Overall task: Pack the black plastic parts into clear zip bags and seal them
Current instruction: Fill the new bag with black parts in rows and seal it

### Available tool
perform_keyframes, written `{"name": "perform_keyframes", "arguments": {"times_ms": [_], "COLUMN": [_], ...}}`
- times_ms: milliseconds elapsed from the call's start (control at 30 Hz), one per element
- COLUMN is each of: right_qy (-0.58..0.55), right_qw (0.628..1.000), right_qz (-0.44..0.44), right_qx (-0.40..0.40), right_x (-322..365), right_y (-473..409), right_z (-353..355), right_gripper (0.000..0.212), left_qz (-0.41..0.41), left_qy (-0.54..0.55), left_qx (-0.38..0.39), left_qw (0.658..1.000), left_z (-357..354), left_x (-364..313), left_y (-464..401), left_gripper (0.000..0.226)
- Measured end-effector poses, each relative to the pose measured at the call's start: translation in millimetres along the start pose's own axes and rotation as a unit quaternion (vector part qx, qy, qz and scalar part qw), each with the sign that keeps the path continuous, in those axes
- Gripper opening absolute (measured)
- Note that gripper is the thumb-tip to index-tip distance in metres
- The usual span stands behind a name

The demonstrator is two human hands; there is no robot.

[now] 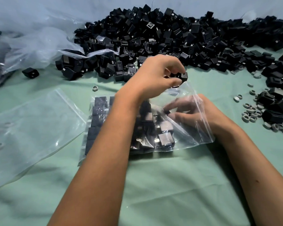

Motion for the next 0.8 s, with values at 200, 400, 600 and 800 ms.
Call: {"name": "perform_keyframes", "arguments": {"times_ms": [200, 400, 600, 800], "right_qy": [0.039, 0.044, 0.069, 0.090], "right_qw": [0.999, 0.997, 0.996, 0.995], "right_qz": [-0.008, -0.046, -0.038, -0.023], "right_qx": [-0.015, -0.037, -0.032, -0.028], "right_x": [-1.4, -5.2, -0.4, -0.2], "right_y": [-1.6, -4.8, -3.0, -2.6], "right_z": [1.3, -6.4, -7.5, -5.5], "right_gripper": [0.019, 0.012, 0.011, 0.014], "left_qz": [0.131, 0.164, 0.116, 0.105], "left_qy": [-0.056, -0.134, -0.118, -0.095], "left_qx": [-0.102, -0.038, 0.016, 0.015], "left_qw": [0.985, 0.977, 0.986, 0.990], "left_z": [65.9, 52.7, 30.5, 20.2], "left_x": [26.7, 6.0, -6.4, -10.4], "left_y": [30.3, 85.6, 141.9, 151.8], "left_gripper": [0.011, 0.010, 0.014, 0.010]}}
Point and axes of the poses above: each hand's wrist, its own y-axis away from the middle knuckle, its own z-axis out of the back of the hand, x = y × z, the point moved 2 cm from there along -y, towards the middle knuckle, and after that the axes turned 5 degrees about -z, right-handed, at the moved point
